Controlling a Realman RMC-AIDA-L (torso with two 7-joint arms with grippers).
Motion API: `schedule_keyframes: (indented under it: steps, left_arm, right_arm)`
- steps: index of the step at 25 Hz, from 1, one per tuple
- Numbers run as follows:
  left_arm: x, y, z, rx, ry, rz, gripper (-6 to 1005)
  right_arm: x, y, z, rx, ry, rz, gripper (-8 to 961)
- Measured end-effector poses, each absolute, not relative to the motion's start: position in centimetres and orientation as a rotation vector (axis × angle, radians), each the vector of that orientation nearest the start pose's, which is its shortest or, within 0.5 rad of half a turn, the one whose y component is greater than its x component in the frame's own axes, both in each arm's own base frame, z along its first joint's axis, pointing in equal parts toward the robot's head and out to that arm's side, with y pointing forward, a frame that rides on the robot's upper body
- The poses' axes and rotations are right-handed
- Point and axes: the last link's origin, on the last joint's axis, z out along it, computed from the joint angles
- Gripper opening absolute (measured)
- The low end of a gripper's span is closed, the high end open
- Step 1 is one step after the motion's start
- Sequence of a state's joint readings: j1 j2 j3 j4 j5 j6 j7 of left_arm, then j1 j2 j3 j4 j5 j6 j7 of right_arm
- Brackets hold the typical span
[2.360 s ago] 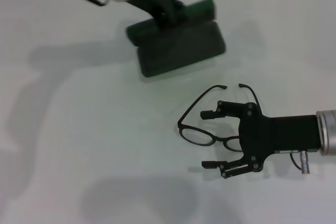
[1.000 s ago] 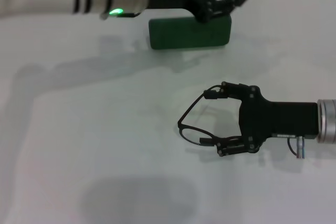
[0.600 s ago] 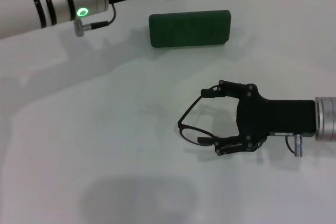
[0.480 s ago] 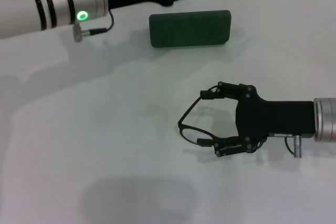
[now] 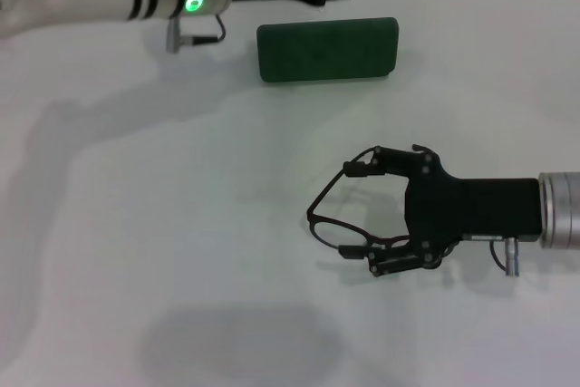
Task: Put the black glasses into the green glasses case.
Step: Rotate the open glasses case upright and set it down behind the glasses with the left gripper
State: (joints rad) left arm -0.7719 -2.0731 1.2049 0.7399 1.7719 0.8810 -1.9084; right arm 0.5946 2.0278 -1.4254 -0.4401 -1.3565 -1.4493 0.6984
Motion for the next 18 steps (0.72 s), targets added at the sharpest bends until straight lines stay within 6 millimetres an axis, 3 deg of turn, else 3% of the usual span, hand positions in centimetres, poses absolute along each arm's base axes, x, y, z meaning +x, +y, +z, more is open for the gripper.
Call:
schedule_keyframes:
  steps: [6, 13, 15, 18]
  left_arm:
    - [-13.0, 46.8, -3.9, -2.493, -0.815, -0.368, 476]
    - [-10.8, 47.0, -6.1, -2.548, -0.672, -0.106, 511]
    - [-10.8, 47.0, -6.1, -2.548, -0.672, -0.106, 521]
    - [-10.4, 47.1, -6.5, -2.550, -0.589, 0.029, 536]
  right_arm:
    - [20.7, 31.3, -6.8, -2.855, -0.347, 0.817, 870]
    - [20.7, 31.3, -6.9, -2.855, -0.347, 0.810, 870]
    - [20.8, 31.3, -6.9, -2.856, -0.343, 0.809, 870]
    - [21.0, 31.2, -6.9, -2.856, -0.338, 0.808, 870]
